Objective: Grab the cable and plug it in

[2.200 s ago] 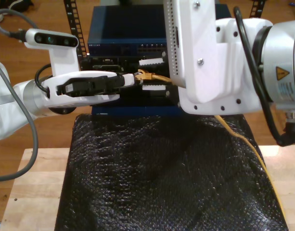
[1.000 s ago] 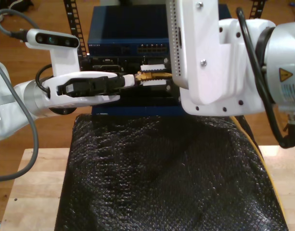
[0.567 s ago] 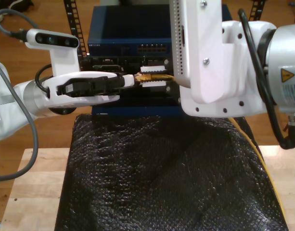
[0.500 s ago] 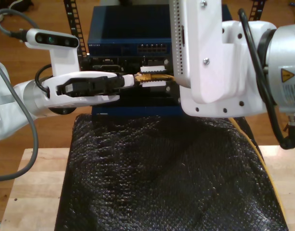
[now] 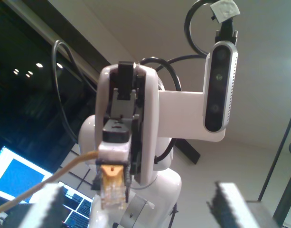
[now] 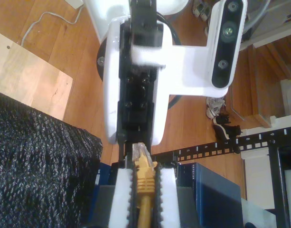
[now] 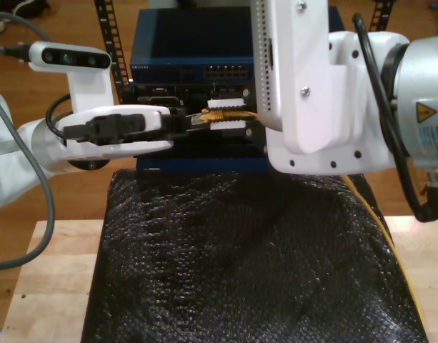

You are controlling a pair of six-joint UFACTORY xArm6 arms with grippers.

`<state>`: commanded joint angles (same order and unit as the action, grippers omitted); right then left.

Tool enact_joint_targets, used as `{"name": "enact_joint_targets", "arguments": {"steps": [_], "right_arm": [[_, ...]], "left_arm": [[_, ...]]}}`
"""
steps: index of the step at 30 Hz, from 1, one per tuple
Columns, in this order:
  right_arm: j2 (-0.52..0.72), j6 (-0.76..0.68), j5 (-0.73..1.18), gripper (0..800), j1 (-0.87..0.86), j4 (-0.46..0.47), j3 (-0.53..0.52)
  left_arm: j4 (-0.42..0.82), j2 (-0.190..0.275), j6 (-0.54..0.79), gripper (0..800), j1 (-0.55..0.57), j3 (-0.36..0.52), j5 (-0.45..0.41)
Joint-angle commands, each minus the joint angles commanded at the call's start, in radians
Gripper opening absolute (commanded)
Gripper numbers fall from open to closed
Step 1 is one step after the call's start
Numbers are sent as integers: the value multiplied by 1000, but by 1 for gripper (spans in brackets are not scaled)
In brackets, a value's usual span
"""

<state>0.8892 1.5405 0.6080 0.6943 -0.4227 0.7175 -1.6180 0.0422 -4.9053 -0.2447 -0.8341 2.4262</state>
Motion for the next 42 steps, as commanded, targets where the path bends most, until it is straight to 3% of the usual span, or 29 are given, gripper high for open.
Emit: {"name": "enact_joint_targets", "arguments": {"steps": [5, 13, 18, 27, 32, 36, 42], "right_arm": [[-9, -35, 0, 0, -5, 0, 8], [-87, -117, 0, 0, -69, 5, 54], [-118, -175, 8, 0, -195, 8, 58], [-170, -186, 140, 0, -396, 11, 64], [-178, -186, 222, 0, -474, 21, 66], [-183, -186, 255, 0, -522, 95, 64], [-227, -187, 276, 0, -525, 183, 66]], "left_arm": [[2, 0, -2, 797, -54, -5, -29], [43, 0, 0, 797, -180, -129, -150], [216, 0, 3, 798, -230, -265, -216], [430, 8, 8, 798, -288, -387, -261], [601, 23, 72, 798, -288, -391, -324], [726, 54, 153, 798, -288, -388, -382], [970, 124, 236, 798, -285, -371, -462]]}}
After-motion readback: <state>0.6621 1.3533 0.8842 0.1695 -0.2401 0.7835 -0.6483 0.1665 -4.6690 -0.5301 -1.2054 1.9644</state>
